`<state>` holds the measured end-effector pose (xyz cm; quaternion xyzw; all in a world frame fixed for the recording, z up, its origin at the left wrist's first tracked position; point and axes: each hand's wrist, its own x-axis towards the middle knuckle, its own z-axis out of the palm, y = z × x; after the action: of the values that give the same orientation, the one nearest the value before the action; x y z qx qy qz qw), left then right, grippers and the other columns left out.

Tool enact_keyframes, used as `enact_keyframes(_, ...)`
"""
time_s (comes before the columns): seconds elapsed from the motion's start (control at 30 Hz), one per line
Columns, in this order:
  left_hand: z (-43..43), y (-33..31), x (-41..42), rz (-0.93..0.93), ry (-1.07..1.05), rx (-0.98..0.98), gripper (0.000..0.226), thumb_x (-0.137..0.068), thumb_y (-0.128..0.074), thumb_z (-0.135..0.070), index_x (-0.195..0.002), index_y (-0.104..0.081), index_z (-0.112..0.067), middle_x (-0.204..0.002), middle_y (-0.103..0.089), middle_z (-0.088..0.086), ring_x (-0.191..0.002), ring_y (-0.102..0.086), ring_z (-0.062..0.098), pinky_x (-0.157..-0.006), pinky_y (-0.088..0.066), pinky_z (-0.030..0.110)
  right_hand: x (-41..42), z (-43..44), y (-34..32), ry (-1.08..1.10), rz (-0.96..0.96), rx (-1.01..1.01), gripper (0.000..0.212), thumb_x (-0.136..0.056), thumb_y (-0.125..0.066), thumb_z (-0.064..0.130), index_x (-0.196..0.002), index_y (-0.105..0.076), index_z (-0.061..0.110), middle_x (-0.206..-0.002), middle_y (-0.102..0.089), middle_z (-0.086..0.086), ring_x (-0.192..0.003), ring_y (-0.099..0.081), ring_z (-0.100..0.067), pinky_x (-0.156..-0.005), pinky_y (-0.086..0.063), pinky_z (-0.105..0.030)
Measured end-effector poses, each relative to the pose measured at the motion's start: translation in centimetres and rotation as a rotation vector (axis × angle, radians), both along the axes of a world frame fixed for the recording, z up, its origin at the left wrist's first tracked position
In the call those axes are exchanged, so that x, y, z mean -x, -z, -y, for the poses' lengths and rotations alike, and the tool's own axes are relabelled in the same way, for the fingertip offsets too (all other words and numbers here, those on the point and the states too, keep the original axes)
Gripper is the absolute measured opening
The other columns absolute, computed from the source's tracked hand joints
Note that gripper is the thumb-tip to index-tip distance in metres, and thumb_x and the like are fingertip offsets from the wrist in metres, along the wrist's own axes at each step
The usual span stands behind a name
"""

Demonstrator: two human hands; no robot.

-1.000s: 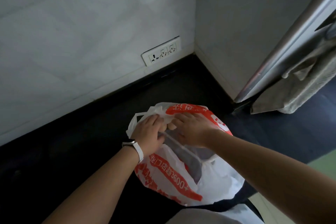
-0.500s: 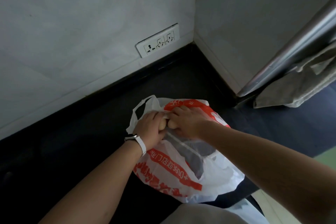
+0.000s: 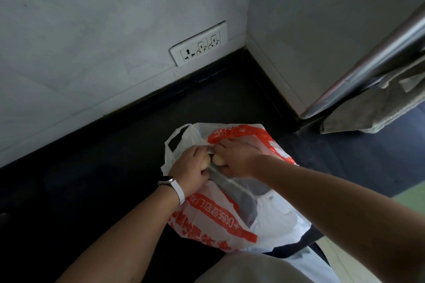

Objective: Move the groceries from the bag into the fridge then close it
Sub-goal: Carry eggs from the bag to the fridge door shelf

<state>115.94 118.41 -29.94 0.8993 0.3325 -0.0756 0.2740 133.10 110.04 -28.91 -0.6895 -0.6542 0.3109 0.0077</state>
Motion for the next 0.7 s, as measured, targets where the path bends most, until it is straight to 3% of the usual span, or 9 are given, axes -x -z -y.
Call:
enact_keyframes(0.2,0.4,-0.1,0.4,-0.027,0.025,-0.036,0.051,-0.085,-0.063,-0.021,-0.133,-0.048,-0.026,-0.127,-0.052,-0.002,-0.114,-0.052,0.016,-0.088,-0.048,0.028,0.6,0.6,0.0,0.033,-0.037,0.016,0.045,-0.089,-0.058,0.045,-0.131,-0.048,0.032,-0.129,-0.054,0.004,-0.118,-0.051,-0.019,-0.103,-0.039,-0.037)
enact_keyframes(0.4,0.7,0.0,0.6,-0.075,0.069,-0.065,0.052,-0.085,-0.062,-0.030,-0.133,-0.046,-0.023,-0.127,-0.054,0.000,-0.111,-0.054,0.016,-0.081,-0.043,0.023,1.0,1.6,0.1,0.047,-0.074,0.019,0.052,-0.090,-0.054,0.049,-0.138,-0.041,0.034,-0.140,-0.049,0.004,-0.127,-0.047,-0.020,-0.109,-0.037,-0.041)
enact_keyframes(0.7,0.9,-0.4,0.2,-0.054,0.006,-0.087,0.047,-0.083,-0.066,-0.040,-0.127,-0.051,-0.031,-0.115,-0.064,-0.007,-0.102,-0.062,0.015,-0.078,-0.053,0.034,1.3,1.8,0.0,0.094,-0.127,0.027,0.050,-0.090,-0.052,0.054,-0.137,-0.041,0.039,-0.137,-0.051,0.007,-0.125,-0.048,-0.020,-0.105,-0.040,-0.042)
